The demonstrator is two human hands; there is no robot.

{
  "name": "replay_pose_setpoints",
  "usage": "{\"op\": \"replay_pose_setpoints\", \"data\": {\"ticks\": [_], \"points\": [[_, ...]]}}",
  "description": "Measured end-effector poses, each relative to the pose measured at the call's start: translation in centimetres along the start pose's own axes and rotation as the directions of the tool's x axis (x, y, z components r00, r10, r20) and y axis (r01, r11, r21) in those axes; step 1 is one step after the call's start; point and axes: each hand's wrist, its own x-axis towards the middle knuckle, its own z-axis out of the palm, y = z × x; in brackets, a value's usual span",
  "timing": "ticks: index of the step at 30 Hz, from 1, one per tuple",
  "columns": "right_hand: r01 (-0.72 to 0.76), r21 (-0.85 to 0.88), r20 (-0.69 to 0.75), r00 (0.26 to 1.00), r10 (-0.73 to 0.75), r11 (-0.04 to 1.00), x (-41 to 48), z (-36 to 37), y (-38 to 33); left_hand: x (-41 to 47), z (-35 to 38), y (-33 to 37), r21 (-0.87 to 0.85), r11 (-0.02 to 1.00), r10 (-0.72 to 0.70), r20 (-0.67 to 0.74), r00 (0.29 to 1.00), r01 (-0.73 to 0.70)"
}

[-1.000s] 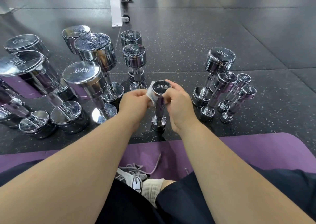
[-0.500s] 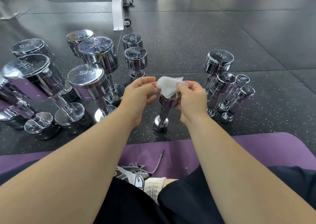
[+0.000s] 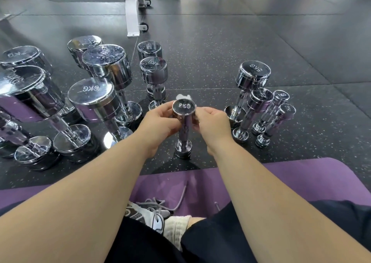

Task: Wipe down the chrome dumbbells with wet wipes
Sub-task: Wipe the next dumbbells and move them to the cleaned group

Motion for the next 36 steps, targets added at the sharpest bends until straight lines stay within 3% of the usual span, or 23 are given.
{"op": "replay_pose_setpoints", "data": {"ticks": [2, 4, 8, 13, 18, 21, 25, 29, 32, 36], "points": [[-0.103, -0.012, 0.050, 0.993, 0.103, 0.995, -0.4, -0.3, 1.0, -0.1, -0.3, -0.6, 0.089, 0.996, -0.010, 0.017, 1.000, 0.009], [-0.162, 0.102, 0.089, 0.984, 0.153, 0.982, -0.6, -0.4, 2.0, -0.3, 0.1, -1.2, 0.232, 0.973, -0.014, 0.023, 1.000, 0.008], [-0.131, 0.340, 0.148, 0.985, 0.085, 0.931, -0.3, -0.4, 1.5, 0.3, 0.9, -1.3, 0.343, 0.939, 0.058, -0.088, 0.994, -0.025], [-0.046, 0.395, 0.145, 0.989, -0.014, 0.917, 1.0, -2.5, -0.4, 2.2, 2.6, -0.5, 0.503, 0.856, 0.129, 0.020, 0.991, -0.122], [-0.021, 0.524, 0.098, 0.994, -0.036, 0.851, 3.3, -4.4, -2.2, 5.5, 4.6, 1.0, 0.460, 0.861, 0.225, 0.034, 0.974, -0.215], [-0.068, 0.430, 0.114, 0.993, 0.020, 0.900, 3.7, -5.1, -1.4, 6.8, 5.1, -0.6, 0.477, 0.855, 0.202, 0.051, 0.978, -0.202], [-0.075, 0.401, -0.006, 0.996, 0.085, 0.913, 5.0, -5.0, 0.5, 7.7, 5.8, -2.5, 0.402, 0.901, 0.171, 0.020, 0.985, -0.165], [-0.036, 0.045, -0.148, 0.988, 0.042, 0.998, 5.3, -4.8, 3.4, 7.7, 6.5, -3.4, 0.342, 0.929, 0.125, 0.076, 0.989, -0.144], [0.020, -0.367, -0.165, 0.982, -0.087, 0.930, 4.7, -4.5, 5.4, 7.7, 6.8, -4.2, 0.408, 0.906, 0.089, 0.073, 0.993, -0.111], [0.096, -0.430, -0.153, 0.972, -0.177, 0.898, 4.4, -4.1, 5.1, 7.8, 6.8, -5.3, 0.489, 0.870, 0.008, 0.097, 0.995, -0.054]]}}
